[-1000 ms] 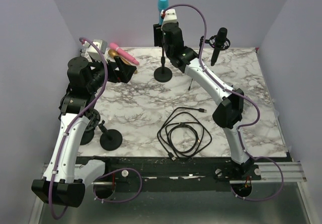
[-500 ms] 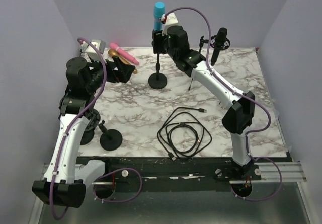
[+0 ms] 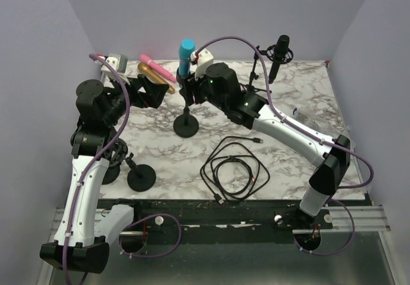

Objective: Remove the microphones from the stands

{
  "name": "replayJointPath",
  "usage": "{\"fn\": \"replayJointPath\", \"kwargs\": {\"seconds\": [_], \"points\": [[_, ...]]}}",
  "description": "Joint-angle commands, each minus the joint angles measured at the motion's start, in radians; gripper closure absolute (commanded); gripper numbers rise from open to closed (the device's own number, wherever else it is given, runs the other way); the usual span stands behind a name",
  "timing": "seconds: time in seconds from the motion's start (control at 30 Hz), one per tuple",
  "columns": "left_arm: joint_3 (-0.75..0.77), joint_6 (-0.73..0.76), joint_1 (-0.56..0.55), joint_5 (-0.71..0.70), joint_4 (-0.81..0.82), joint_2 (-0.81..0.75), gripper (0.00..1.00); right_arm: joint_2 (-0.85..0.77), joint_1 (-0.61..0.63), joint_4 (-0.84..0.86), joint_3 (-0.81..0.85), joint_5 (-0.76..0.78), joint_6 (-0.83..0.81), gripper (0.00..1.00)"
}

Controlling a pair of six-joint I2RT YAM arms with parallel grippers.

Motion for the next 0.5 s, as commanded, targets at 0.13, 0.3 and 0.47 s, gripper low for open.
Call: {"fn": "replayJointPath", "kwargs": {"seconds": [0.13, 0.3, 0.47], "points": [[-0.012, -0.011, 0.007, 0.018, 0.035, -0.034, 0.06, -0.170, 0.108, -0.033, -0.113, -0.020, 0.081, 0.67], [-0.015, -0.011, 0.005, 0.012, 0.037, -0.042, 0.06, -0.225, 0.139, -0.082, -0.148, -0.016, 0.119, 0.67], [-0.020, -0.018, 0.004, 0.016, 0.044, -0.046, 0.06, -0.261, 0.154, -0.091, -0.219, -0.009, 0.159, 0.64]]}}
